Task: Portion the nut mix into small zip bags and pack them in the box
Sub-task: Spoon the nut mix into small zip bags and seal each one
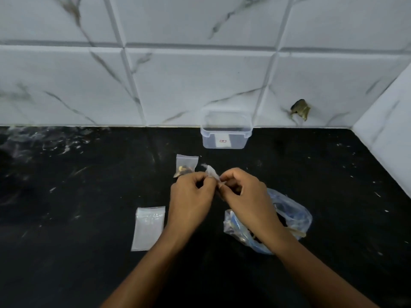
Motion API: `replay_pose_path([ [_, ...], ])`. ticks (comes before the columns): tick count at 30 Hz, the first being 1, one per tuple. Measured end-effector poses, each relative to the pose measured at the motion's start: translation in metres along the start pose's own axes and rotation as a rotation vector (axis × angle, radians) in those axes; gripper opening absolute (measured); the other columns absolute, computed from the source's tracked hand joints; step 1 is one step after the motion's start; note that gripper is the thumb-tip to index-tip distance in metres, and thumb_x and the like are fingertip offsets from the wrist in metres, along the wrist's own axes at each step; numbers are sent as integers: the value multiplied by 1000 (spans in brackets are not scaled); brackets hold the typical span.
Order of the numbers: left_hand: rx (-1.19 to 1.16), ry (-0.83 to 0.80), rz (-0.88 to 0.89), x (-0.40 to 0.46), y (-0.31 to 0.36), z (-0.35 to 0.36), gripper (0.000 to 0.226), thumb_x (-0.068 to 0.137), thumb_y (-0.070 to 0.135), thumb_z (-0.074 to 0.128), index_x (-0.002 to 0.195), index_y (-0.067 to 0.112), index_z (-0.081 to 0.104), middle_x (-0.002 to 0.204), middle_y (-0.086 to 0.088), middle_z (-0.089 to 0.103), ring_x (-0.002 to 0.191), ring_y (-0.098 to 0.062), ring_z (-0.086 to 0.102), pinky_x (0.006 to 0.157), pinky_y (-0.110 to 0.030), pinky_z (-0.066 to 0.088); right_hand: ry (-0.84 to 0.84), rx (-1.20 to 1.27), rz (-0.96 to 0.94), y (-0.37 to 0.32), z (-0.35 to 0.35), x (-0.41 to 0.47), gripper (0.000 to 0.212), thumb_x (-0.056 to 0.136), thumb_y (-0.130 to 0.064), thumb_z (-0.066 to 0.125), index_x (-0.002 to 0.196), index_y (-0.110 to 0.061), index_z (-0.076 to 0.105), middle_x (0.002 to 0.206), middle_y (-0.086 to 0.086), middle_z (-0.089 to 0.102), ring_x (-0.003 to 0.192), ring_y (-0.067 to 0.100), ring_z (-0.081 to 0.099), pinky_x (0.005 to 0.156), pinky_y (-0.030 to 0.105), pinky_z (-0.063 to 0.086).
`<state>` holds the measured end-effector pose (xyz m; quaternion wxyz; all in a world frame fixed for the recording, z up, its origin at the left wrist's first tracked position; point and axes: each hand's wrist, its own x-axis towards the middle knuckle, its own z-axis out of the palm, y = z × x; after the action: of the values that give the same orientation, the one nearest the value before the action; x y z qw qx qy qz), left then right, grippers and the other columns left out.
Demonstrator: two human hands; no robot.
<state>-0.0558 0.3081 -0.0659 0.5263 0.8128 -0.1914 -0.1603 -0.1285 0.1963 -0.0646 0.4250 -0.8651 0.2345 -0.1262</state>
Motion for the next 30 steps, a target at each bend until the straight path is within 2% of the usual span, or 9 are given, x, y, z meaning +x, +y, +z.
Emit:
replay_pose_path([
  [4, 361, -40, 88, 1, 12, 7, 35, 95, 27, 53, 62, 19, 60, 56, 1, 59, 53, -11, 56, 54, -35, 50, 155, -294, -31, 8, -13, -2, 10, 91, -26, 58, 81, -24, 60, 69, -7, 62, 64, 6, 60, 62, 32, 54],
  [7, 566, -96, 88, 3, 16, 7, 31, 96, 34, 51, 66, 26, 55, 59, 5, 56, 54, -5, 53, 50, -22, 37, 220, -322, 24, 12, -22, 0, 15, 90, -25, 58, 76, -23, 60, 65, -6, 60, 60, 7, 59, 61, 31, 54],
  [9, 582, -133, 130, 4, 16, 8, 20, 96, 37, 53, 77, 30, 57, 71, 8, 60, 64, -4, 58, 58, -23, 46, 189, -325, 53, 14, -23, 2, 16, 90, -25, 59, 74, -23, 59, 64, -5, 60, 60, 6, 59, 60, 28, 54],
  [11, 518, -120, 204, 3, 13, 10, 15, 92, 40, 58, 104, 31, 60, 98, 10, 63, 86, -4, 60, 79, -29, 54, 145, -298, 94, 16, -24, 3, 16, 90, -25, 60, 74, -24, 59, 66, -5, 60, 61, 6, 59, 60, 25, 53],
  [14, 433, -243, 259, 3, 0, 14, 80, 84, 42, 72, 150, 26, 31, 148, 9, 40, 134, -5, 37, 111, -16, 28, 113, -242, 134, 15, -28, 2, 15, 89, -24, 61, 75, -24, 60, 66, -5, 61, 61, 5, 60, 59, 20, 51],
  [17, 428, -366, 231, 3, -4, 26, 111, 76, 48, 79, 157, 22, 7, 161, 10, 16, 144, 0, 13, 107, -2, 3, 108, -218, 132, 13, -30, 0, 16, 88, -22, 61, 72, -23, 59, 64, -5, 61, 59, 6, 60, 56, 20, 50],
  [21, 403, -330, 204, 3, -5, 39, 100, 79, 41, 78, 154, 18, 15, 159, 2, 27, 145, -10, 24, 117, -22, 16, 95, -187, 134, 14, -32, -4, 16, 87, -21, 62, 71, -22, 60, 63, -3, 63, 58, 9, 62, 59, 30, 56],
  [25, 274, -217, 317, 4, -17, 41, 100, 64, 48, 85, 148, 26, 33, 141, 8, 47, 125, 4, 35, 108, -22, 29, 81, -184, 105, 17, -40, -8, 17, 87, -22, 63, 71, -24, 61, 59, -5, 63, 55, 0, 61, 56, 15, 50],
  [30, 205, -206, 358, 6, -18, 42, 80, 60, 61, 76, 130, 40, 42, 124, 15, 49, 118, -2, 48, 100, -22, 40, 25, -101, 93, 19, -52, -11, 15, 90, -30, 60, 78, -22, 64, 64, -7, 65, 58, -3, 62, 58, 11, 48],
])
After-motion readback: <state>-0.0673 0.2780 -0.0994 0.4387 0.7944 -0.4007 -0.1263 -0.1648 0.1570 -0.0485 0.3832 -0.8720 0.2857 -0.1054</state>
